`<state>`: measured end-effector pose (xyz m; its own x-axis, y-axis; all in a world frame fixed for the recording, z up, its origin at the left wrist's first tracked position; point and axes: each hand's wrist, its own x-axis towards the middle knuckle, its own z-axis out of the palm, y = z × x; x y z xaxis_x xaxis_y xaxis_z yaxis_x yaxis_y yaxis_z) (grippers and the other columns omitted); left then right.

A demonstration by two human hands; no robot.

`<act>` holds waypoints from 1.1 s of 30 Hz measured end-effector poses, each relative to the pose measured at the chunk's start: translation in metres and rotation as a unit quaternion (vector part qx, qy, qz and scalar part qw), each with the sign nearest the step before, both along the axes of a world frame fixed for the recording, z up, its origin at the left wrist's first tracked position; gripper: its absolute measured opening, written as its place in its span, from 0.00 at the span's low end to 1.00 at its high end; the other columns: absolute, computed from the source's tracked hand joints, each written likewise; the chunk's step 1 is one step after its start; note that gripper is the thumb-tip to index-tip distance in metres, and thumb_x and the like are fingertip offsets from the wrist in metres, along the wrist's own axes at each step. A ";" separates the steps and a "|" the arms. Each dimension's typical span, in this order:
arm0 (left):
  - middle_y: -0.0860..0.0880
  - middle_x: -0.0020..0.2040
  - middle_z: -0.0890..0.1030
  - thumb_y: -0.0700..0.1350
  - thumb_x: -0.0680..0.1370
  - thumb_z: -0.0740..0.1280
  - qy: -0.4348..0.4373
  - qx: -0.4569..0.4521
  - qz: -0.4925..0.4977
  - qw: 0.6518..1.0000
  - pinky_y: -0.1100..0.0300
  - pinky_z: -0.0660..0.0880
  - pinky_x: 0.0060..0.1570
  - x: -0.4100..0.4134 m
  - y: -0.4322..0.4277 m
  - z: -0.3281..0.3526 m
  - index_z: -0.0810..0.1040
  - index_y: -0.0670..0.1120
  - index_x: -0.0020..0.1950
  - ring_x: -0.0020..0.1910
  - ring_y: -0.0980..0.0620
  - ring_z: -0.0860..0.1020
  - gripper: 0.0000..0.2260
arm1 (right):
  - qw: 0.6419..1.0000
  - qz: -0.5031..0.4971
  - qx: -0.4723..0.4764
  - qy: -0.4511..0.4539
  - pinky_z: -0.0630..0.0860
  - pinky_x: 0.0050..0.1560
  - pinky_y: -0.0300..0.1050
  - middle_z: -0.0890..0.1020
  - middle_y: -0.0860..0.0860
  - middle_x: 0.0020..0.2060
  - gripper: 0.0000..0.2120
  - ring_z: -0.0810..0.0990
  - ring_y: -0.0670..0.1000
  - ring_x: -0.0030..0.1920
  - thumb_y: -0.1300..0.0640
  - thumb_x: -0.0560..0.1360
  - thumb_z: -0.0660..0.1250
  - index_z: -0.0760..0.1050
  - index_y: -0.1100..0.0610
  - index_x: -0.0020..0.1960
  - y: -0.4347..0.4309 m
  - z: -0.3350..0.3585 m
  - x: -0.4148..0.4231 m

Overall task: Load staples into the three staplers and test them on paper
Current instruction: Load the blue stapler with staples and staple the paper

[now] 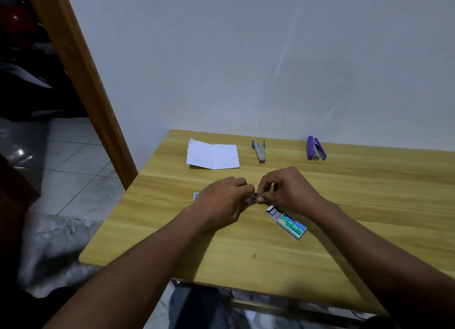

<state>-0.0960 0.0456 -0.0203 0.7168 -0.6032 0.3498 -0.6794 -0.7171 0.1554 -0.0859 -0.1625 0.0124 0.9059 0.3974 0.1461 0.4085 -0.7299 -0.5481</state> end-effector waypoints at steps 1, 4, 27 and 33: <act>0.50 0.48 0.77 0.48 0.79 0.66 0.000 0.000 0.000 1.000 0.51 0.75 0.37 0.000 0.000 0.000 0.75 0.50 0.55 0.43 0.51 0.72 0.06 | 1.000 0.002 -0.008 -0.006 0.72 0.33 0.34 0.83 0.44 0.33 0.05 0.79 0.40 0.33 0.58 0.67 0.80 0.85 0.52 0.39 0.000 0.000 0.001; 0.51 0.49 0.77 0.48 0.79 0.66 0.001 0.000 0.002 1.000 0.50 0.76 0.38 0.000 0.000 -0.001 0.75 0.50 0.55 0.44 0.51 0.73 0.06 | 0.999 0.020 -0.033 -0.035 0.75 0.35 0.42 0.84 0.46 0.32 0.04 0.80 0.44 0.33 0.56 0.68 0.80 0.85 0.51 0.40 0.000 -0.002 0.001; 0.51 0.51 0.78 0.49 0.79 0.67 -0.008 0.011 0.006 1.000 0.52 0.76 0.38 0.002 -0.001 -0.004 0.74 0.51 0.59 0.45 0.51 0.73 0.09 | 0.993 0.054 -0.035 -0.096 0.80 0.40 0.49 0.87 0.47 0.38 0.04 0.82 0.45 0.38 0.55 0.70 0.78 0.86 0.53 0.45 -0.004 -0.006 -0.001; 0.51 0.51 0.77 0.49 0.80 0.66 -0.012 0.014 0.010 1.000 0.50 0.77 0.38 0.003 0.000 -0.005 0.74 0.51 0.58 0.45 0.50 0.73 0.08 | 0.992 0.067 -0.062 -0.089 0.79 0.40 0.48 0.87 0.47 0.38 0.05 0.82 0.46 0.38 0.53 0.71 0.78 0.87 0.52 0.45 -0.002 -0.006 0.002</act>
<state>-0.0934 0.0452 -0.0256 0.7208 -0.5980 0.3505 -0.6676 -0.7349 0.1191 -0.0844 -0.1649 0.0063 0.8077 0.5379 0.2415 0.5891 -0.7197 -0.3673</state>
